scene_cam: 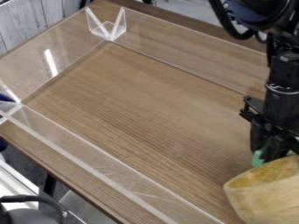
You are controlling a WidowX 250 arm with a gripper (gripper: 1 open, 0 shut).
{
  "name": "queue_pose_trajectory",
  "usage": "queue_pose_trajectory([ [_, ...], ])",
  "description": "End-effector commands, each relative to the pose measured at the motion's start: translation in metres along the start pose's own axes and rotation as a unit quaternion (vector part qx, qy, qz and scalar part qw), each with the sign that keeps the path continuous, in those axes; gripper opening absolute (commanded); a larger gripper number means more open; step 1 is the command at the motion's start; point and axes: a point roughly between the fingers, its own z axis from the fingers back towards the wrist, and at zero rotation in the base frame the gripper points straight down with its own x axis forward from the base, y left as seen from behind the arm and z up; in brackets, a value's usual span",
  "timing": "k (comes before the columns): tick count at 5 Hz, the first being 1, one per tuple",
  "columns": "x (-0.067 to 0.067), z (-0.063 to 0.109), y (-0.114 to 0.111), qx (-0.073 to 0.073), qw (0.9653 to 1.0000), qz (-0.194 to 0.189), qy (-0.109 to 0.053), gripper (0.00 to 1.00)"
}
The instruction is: Put the green block in the brown bowl
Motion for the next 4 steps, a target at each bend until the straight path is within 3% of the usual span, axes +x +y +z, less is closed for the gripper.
queue_pose_trajectory([
  [1, -0.0066, -0.0304, -0.0096, -0.005, 0.9991, -0.023, 0.034, 0.0],
  [4, -0.0071, -0.0322, -0.0034, -0.008, 0.9985, -0.024, 0.048, 0.0],
])
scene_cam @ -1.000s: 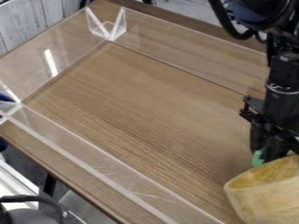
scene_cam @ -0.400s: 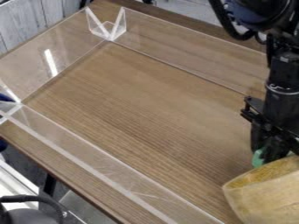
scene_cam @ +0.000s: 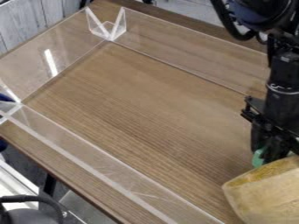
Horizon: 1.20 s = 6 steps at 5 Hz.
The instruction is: Put the green block in the brown bowl
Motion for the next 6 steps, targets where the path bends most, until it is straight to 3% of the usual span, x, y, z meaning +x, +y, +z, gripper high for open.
queue_pose_trajectory([
  [1, -0.0073, -0.0288, 0.0005, -0.006, 0.9987, -0.013, 0.049, 0.0],
  [6, 0.0001, -0.0196, 0.0079, -0.015, 0.9958, -0.013, 0.089, 0.0],
])
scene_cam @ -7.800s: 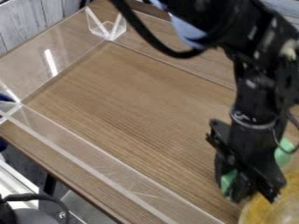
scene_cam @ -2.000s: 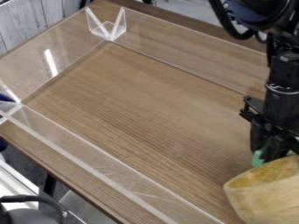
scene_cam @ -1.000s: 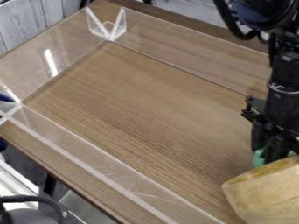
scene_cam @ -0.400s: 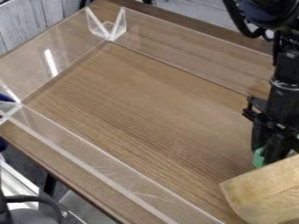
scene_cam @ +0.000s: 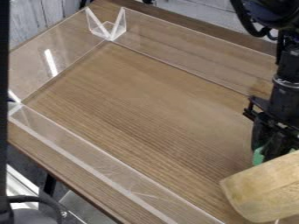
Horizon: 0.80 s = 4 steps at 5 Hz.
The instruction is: Put the green block in the brown bowl
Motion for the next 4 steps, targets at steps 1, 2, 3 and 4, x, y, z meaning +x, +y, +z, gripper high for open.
queue_pose_trajectory([
  [1, 0.0006, -0.0178, 0.0039, -0.003, 0.9996, -0.006, 0.026, 0.0],
  [2, 0.0011, -0.0163, 0.0042, -0.004, 0.9995, -0.004, 0.031, 0.0],
  [3, 0.0013, -0.0153, 0.0047, -0.005, 0.9994, -0.003, 0.034, 0.0],
  [4, 0.0016, -0.0143, 0.0049, -0.006, 0.9993, -0.002, 0.037, 0.0],
])
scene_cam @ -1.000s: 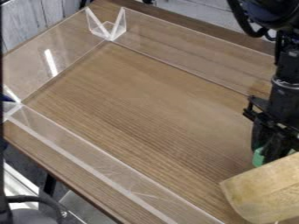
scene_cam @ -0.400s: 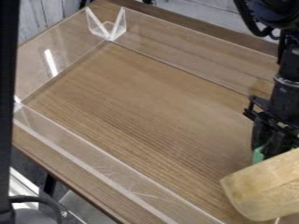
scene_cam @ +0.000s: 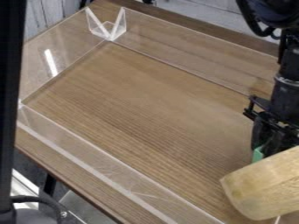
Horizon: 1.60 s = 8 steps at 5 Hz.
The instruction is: Put the green block in the brown bowl
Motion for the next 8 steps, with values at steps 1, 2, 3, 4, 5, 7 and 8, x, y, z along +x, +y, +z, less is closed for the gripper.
queue_pose_trajectory([
  [1, 0.001, -0.015, 0.0036, -0.001, 0.9998, -0.002, 0.02, 0.0],
  [2, 0.0013, -0.0144, 0.0039, -0.001, 0.9997, -0.001, 0.022, 0.0],
  [3, 0.0013, -0.0134, 0.0039, -0.002, 0.9997, 0.0, 0.025, 0.0],
  [4, 0.0013, -0.0123, 0.0039, -0.003, 0.9997, 0.0, 0.026, 0.0],
  [5, 0.0012, -0.011, 0.0039, -0.003, 0.9996, 0.001, 0.028, 0.0],
  [7, 0.0008, -0.0094, 0.004, -0.004, 0.9995, 0.002, 0.03, 0.0],
  [8, 0.0006, -0.0086, 0.004, -0.004, 0.9995, 0.002, 0.031, 0.0],
])
